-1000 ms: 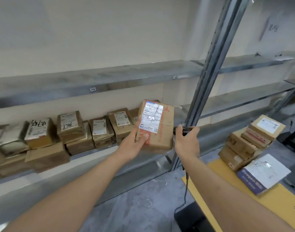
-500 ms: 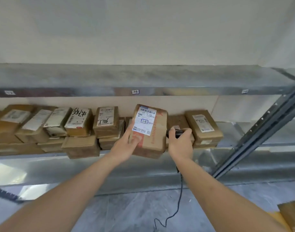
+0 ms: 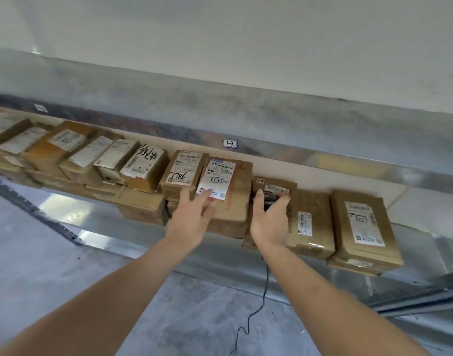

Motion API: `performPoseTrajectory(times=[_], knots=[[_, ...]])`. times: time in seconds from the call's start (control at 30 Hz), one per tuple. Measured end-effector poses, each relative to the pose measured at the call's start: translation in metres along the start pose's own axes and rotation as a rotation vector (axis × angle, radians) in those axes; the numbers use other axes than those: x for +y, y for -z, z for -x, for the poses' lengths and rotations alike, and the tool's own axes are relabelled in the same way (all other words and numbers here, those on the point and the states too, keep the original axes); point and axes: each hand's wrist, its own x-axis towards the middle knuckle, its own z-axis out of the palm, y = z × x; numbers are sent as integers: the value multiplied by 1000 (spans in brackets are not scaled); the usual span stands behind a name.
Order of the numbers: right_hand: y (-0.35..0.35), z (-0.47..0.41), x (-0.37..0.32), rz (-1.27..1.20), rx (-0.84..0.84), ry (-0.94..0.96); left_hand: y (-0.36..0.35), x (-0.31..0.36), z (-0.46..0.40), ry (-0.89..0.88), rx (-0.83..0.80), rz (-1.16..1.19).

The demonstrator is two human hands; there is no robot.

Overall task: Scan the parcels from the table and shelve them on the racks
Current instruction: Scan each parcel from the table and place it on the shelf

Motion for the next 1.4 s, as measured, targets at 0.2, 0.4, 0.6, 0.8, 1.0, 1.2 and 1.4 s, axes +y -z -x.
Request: performPoseTrajectory(times=[0.2,0.4,0.6,0.8,1.0,1.2,1.4], knots=[[2,-9,-2,3,-37,38,-10,4,-6,-316,-83,-387],[2,-20,-8,9,-53,32,-3,10,-23,-334,-191,-452],[2,-19,-8,-5,-55,10,2,23,-31,-305,-240,-500],[8,-8,-16,4,50,-12,7,33,-45,-346,-275,-565],[3,26,-20,-17,228,-55,25,39,-44,-442,-333,-564],[10,83,-26,-70,405,-114,49,40,-27,-667,-380,-531],[42,142,-23,-96,579,-142,65,71,9,-894,-395,-489]])
